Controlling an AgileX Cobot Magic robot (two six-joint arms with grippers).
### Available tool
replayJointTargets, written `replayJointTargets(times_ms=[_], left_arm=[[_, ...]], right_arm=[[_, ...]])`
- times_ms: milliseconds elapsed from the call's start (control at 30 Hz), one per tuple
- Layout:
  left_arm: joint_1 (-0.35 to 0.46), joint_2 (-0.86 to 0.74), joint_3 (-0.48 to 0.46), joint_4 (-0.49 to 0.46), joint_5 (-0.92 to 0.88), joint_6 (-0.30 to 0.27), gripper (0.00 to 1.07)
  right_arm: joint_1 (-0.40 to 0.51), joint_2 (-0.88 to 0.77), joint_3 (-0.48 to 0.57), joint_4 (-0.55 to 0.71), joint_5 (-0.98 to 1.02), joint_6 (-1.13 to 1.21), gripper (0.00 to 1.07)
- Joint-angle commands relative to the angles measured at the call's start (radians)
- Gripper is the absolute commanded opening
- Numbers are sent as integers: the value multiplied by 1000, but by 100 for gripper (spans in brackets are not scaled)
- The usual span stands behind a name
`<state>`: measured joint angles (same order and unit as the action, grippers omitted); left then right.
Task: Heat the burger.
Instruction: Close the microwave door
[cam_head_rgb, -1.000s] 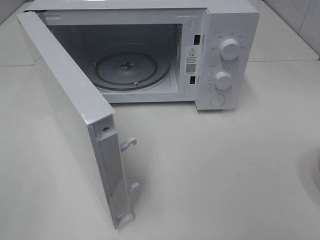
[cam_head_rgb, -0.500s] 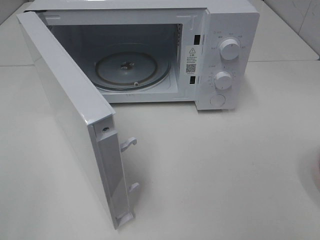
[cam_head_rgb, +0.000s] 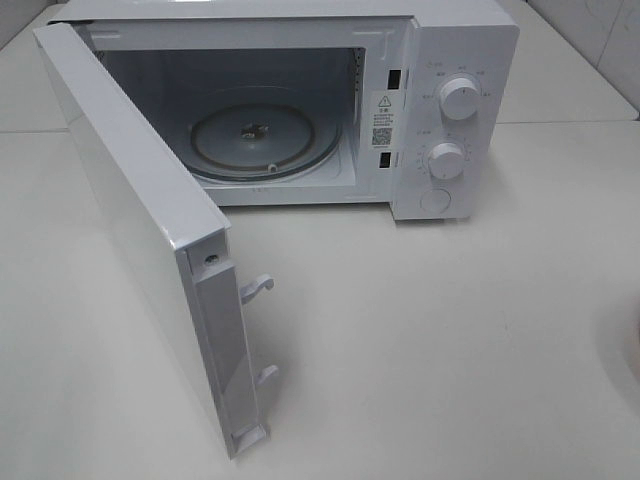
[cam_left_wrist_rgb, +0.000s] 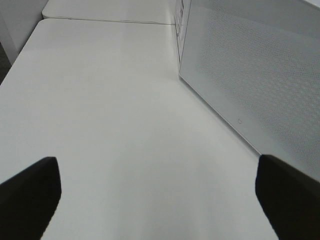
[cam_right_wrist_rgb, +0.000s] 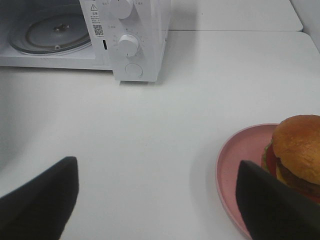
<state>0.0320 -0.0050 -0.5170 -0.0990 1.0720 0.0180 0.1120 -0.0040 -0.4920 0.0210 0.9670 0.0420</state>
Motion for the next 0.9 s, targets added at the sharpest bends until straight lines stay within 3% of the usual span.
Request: replayJointTargets(times_ms=[33,300,533,600,733,800,833,867,900], left_arm=[[4,-4,-5,-1,-8,-8,98],[4,19,-25,5,-54,-18,96],[4,106,-21,6,-155,-13,81],[1,169,9,6,-245,-13,67],[-1,206,43,5,-346,-18,54],[-1,226,81,4,-461,-18,37],[-1,226,81,4,-461,-18,37],[-1,240,107,0,-536,-18,27],[-1,240,107,0,-536,-18,27]], right_arm=[[-7,-30,2,1,-9,7,76],[-7,-30,2,1,-9,7,76],[-7,-30,2,1,-9,7,76],[-7,-30,2,1,-9,7,76],[-7,-30,2,1,-9,7,76],[-7,-30,2,1,-9,7,76],[-7,-30,2,1,-9,7,76],[-7,-30,2,1,-9,7,76],[-7,-30,2,1,-9,7,76]])
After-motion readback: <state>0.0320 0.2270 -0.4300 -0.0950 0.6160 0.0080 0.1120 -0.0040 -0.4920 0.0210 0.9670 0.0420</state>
